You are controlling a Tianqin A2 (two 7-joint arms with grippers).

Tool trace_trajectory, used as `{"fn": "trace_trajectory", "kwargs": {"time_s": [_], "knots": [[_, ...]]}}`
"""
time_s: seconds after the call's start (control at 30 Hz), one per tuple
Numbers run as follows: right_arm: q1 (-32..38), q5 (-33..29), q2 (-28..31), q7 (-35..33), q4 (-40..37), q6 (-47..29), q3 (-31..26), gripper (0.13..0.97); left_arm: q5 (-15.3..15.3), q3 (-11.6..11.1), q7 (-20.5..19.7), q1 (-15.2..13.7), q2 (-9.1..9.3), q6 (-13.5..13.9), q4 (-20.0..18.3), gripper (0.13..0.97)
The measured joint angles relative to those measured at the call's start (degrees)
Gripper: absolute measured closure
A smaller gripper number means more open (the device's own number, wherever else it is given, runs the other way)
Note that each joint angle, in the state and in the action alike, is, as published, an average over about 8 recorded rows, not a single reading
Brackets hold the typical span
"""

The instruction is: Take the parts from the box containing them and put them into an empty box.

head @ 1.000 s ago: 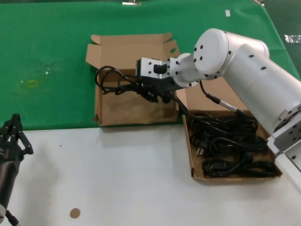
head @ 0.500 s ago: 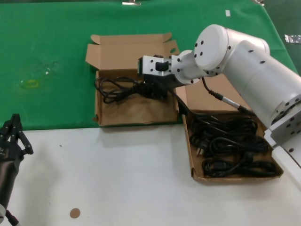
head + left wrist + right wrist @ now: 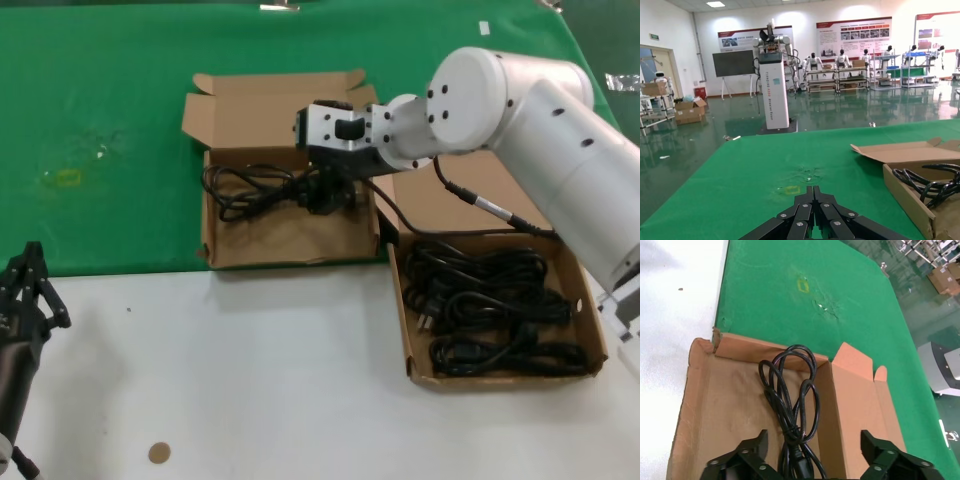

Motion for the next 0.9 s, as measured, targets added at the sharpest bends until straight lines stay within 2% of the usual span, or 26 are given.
{"fn": "trace_trajectory", "kwargs": {"time_s": [0.07,0.33,0.47,0.57,0.73,0.9], "knots": [[-0.5,-0.3,0.5,0.8,1.6,-0.3,0.0,0.544,0.0,0.0,0.0,0.0,0.00,0.0,0.0,0.945],[-1.5,-0.2,1.0,1.4,3.4,-0.2,0.4,0.338,0.0,0.0,0.0,0.0,0.00,0.0,0.0,0.933],[-3.5,1.1,1.3,1.3,4.9,1.1,1.5,0.338,0.0,0.0,0.0,0.0,0.00,0.0,0.0,0.926],[-5.6,2.5,1.6,1.1,6.5,2.5,2.6,0.286,0.0,0.0,0.0,0.0,0.00,0.0,0.0,0.926],[-9.8,5.3,2.1,0.8,9.7,5.3,4.9,0.201,0.0,0.0,0.0,0.0,0.00,0.0,0.0,0.870],[-14.3,8.2,2.7,0.4,13.1,8.2,7.3,0.168,0.0,0.0,0.0,0.0,0.00,0.0,0.0,0.816]]}}
